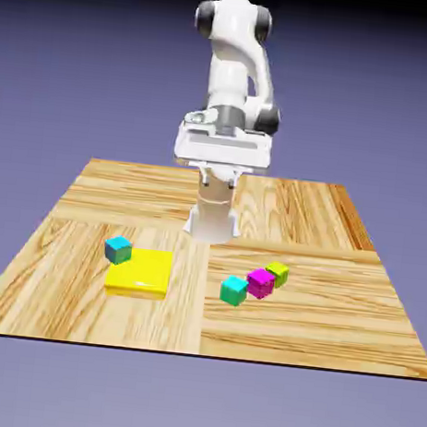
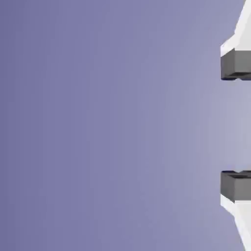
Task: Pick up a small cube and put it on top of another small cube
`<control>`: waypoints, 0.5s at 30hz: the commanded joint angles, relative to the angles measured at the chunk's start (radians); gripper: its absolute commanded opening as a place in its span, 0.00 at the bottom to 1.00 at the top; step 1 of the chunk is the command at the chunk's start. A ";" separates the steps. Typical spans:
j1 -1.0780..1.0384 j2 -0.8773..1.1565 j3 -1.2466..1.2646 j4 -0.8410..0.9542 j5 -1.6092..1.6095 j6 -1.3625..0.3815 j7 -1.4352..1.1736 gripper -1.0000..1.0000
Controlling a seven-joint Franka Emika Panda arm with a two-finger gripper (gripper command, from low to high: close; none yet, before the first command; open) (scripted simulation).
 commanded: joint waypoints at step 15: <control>-0.103 0.544 0.257 0.092 0.540 -0.571 0.386 0.50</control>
